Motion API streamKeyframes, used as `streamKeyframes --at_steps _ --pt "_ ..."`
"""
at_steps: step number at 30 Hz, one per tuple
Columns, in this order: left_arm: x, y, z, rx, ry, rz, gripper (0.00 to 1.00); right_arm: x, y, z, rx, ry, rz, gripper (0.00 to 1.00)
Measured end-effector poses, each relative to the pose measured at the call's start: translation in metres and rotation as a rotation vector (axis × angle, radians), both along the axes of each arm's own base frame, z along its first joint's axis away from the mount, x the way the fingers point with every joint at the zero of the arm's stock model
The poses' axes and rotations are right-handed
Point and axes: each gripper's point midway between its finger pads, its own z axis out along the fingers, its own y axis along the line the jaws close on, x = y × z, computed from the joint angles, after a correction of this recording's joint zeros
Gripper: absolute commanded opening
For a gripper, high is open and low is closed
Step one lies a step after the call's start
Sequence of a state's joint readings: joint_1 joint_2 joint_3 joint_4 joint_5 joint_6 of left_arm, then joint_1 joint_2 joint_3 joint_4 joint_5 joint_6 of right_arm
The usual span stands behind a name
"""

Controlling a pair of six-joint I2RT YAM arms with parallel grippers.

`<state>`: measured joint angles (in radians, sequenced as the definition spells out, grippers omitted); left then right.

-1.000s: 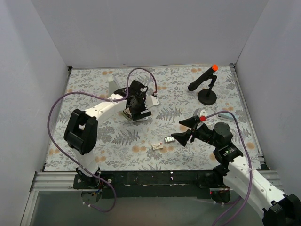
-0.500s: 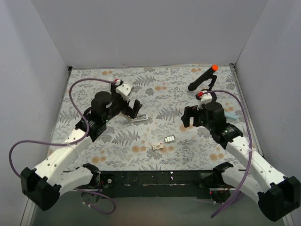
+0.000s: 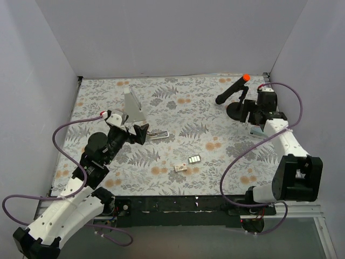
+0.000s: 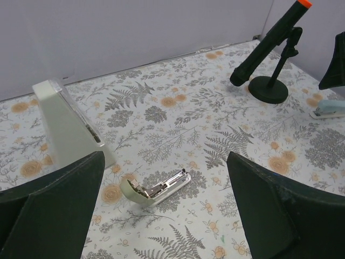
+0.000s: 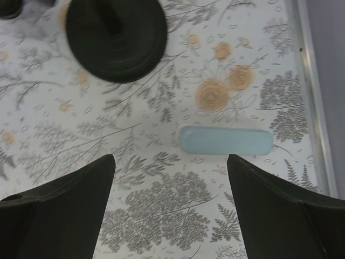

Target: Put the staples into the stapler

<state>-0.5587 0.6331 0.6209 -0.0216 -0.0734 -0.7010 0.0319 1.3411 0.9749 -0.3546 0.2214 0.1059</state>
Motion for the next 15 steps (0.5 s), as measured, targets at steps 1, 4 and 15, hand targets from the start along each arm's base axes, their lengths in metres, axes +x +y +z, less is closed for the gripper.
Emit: streamKeyframes --at_steps 1,4,15 --pt "0.000 0.002 0.003 -0.009 -0.009 0.008 0.98 0.005 -0.013 -0.002 0.000 0.015 -0.035 0.93" --pt "-0.002 0.006 0.007 -0.026 -0.022 0.025 0.98 0.012 -0.044 -0.013 -0.006 0.071 -0.122 0.93" --pt "-0.011 0.015 0.014 -0.063 -0.071 0.043 0.98 0.004 -0.072 -0.053 0.054 0.246 -0.368 0.97"
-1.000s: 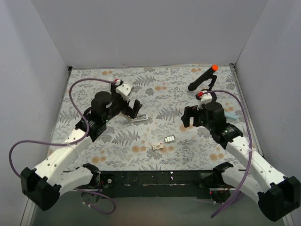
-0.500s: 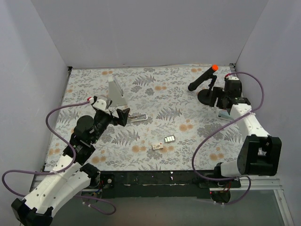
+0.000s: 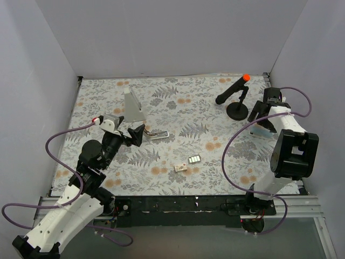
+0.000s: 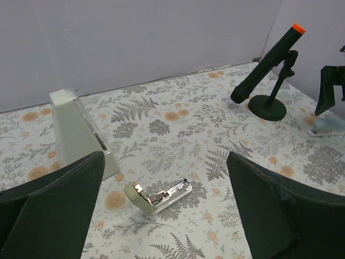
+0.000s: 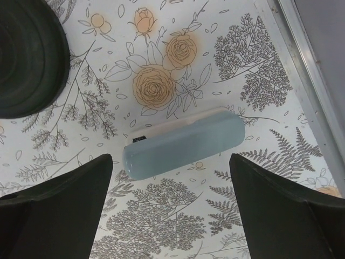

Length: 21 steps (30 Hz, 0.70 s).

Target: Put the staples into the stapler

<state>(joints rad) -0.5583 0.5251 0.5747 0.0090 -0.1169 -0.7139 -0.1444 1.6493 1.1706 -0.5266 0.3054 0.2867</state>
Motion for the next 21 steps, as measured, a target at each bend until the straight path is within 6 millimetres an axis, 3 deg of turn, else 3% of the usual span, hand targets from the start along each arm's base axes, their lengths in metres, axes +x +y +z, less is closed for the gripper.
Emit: streamKeyframes --at_steps 9,21 --pt "-0.002 0.000 0.002 -0.008 -0.014 -0.003 0.98 -0.002 -0.007 -0.003 0.015 -0.053 -0.239 0.93" --pt "-0.002 -0.002 0.001 -0.006 -0.011 -0.013 0.98 -0.005 0.001 -0.027 0.075 -0.030 -0.297 0.84"
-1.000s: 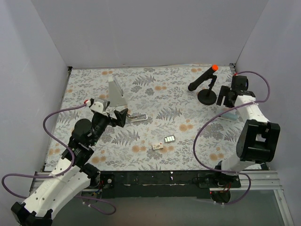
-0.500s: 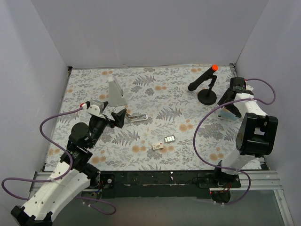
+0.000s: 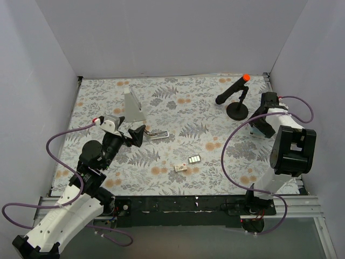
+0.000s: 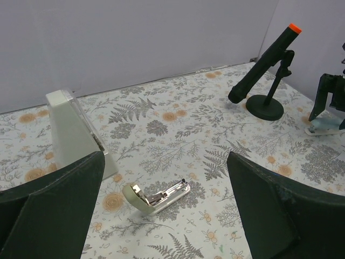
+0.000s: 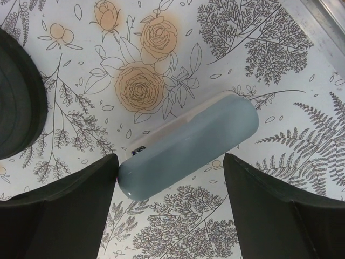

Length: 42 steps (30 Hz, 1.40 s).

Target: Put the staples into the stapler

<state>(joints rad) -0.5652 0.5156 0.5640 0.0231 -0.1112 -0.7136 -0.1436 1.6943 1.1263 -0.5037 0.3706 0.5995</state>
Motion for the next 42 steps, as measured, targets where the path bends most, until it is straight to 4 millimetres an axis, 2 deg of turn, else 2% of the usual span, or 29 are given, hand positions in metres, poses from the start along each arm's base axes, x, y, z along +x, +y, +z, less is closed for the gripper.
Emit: streamKeyframes --at_steps 3,7,13,18,19,20,22,25,29,30,31,32,35,42 --pt "0.000 0.000 0.000 0.001 0.000 -0.002 0.98 -0.002 0.002 -0.005 0.009 0.005 0.004 0.78" --pt "0.000 -0.001 -0.001 0.003 0.003 -0.006 0.98 -0.006 0.004 -0.011 0.015 0.014 0.013 0.62" --pt "0.000 -0.002 -0.002 0.006 0.005 -0.011 0.98 -0.017 0.006 -0.020 0.007 0.050 0.050 0.45" --pt "0.001 -0.003 -0.003 0.010 0.008 -0.014 0.98 -0.027 0.015 -0.017 -0.021 0.062 0.119 0.29" --pt "0.001 -0.004 -0.004 0.011 0.009 -0.014 0.98 -0.028 0.020 -0.015 -0.029 0.062 0.148 0.20" --pt "0.002 -0.004 -0.005 0.013 0.012 -0.014 0.98 -0.028 0.025 -0.012 -0.038 0.061 0.180 0.16" --pt "0.002 -0.004 -0.006 0.016 0.015 -0.014 0.98 -0.024 0.040 -0.006 -0.061 0.052 0.257 0.11" --pt "0.003 -0.005 -0.007 0.019 0.019 -0.015 0.98 -0.021 0.069 0.003 -0.092 0.041 0.407 0.09" --pt "0.003 -0.006 -0.008 0.027 0.017 -0.020 0.98 -0.018 0.112 0.012 -0.131 0.024 0.638 0.09" --pt "0.003 -0.006 -0.008 0.029 0.015 -0.021 0.98 -0.018 0.126 0.014 -0.136 0.016 0.709 0.08" --pt "0.003 -0.006 -0.009 0.031 0.014 -0.022 0.98 -0.018 0.142 0.015 -0.139 0.008 0.796 0.01" --pt "0.003 -0.006 -0.010 0.034 0.015 -0.024 0.98 -0.019 0.151 0.017 -0.142 0.002 0.848 0.01" --pt "0.003 -0.008 -0.014 0.044 0.020 -0.034 0.98 -0.022 0.194 0.021 -0.126 -0.037 1.092 0.01" --pt "0.005 -0.013 -0.019 0.067 0.030 -0.051 0.98 -0.041 0.265 0.039 -0.018 -0.174 1.522 0.01"
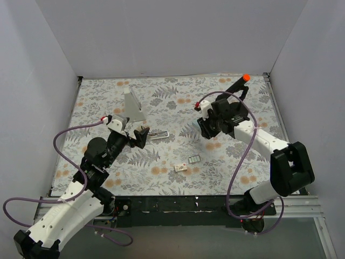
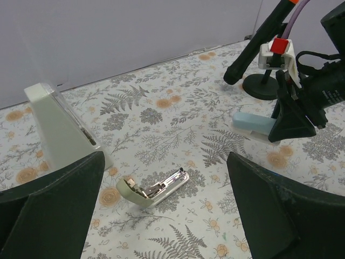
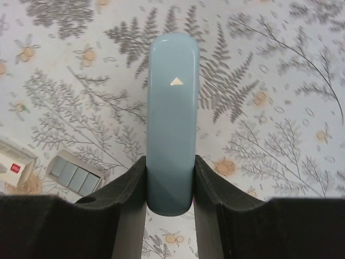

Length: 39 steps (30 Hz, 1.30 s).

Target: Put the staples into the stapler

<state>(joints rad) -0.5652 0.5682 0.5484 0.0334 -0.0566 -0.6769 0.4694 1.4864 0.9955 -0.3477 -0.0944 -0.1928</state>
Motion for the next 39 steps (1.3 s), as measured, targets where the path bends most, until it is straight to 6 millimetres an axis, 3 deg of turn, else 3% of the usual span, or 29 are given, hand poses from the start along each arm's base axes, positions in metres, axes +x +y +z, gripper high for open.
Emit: streamKeyframes --at_steps 5,13,19,30,39 --pt "0.001 -0.005 -0.006 0.017 0.011 -0.023 0.98 -0.019 0.032 0.001 0.056 -0.010 0.272 0.02" --pt "0.006 -0.010 -0.022 0.056 0.041 -0.034 0.98 -0.041 0.070 -0.031 0.021 0.058 0.621 0.08" --pt "0.013 -0.014 -0.037 0.090 0.081 -0.035 0.98 -0.053 0.090 -0.042 0.013 0.056 0.785 0.09" --pt "0.022 -0.026 -0.071 0.158 0.170 -0.069 0.98 -0.056 0.100 -0.056 0.035 0.027 0.856 0.22" --pt "0.021 -0.038 -0.090 0.200 0.212 -0.143 0.98 -0.057 0.103 -0.055 0.046 0.012 0.876 0.48"
